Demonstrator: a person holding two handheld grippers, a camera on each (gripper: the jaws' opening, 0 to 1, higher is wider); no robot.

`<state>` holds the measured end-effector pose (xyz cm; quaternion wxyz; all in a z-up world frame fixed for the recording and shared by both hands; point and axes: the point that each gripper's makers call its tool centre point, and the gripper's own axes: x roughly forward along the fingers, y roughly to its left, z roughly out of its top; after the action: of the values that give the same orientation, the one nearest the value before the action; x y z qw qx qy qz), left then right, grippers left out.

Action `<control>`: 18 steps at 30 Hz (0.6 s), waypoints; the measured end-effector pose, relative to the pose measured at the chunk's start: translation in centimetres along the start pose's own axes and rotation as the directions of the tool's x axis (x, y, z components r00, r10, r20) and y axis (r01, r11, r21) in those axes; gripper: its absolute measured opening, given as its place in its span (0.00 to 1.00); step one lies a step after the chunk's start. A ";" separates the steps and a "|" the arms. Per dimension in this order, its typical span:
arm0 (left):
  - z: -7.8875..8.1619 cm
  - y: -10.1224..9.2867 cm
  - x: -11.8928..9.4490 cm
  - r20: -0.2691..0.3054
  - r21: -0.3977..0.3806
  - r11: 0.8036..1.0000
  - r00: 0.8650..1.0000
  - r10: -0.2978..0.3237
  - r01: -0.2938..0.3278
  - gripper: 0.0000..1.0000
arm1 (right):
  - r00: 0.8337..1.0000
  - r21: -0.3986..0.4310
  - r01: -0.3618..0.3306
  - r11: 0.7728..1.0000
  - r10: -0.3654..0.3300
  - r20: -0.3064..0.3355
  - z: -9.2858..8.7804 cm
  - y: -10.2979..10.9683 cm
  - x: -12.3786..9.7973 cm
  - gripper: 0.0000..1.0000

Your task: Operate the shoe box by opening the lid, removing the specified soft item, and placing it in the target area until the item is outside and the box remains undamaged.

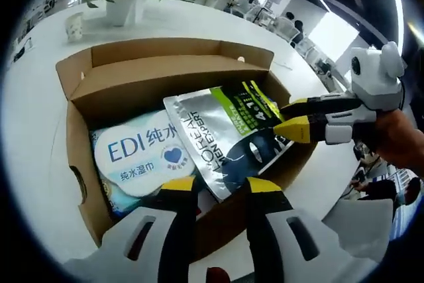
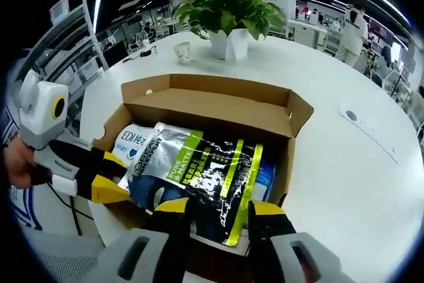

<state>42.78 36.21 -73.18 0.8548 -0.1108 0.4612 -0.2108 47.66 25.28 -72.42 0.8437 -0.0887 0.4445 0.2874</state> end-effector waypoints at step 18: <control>0.9 1.9 -0.4 0.046 -0.123 0.992 0.999 0.027 -0.021 0.01 | 1.000 0.015 0.000 1.000 0.001 -0.015 0.1 0.1 0.3 0.37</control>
<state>43.81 38.08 -73.16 0.8594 -0.1626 0.4543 -0.1692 47.77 25.57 -72.60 0.8409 -0.0845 0.4531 0.2836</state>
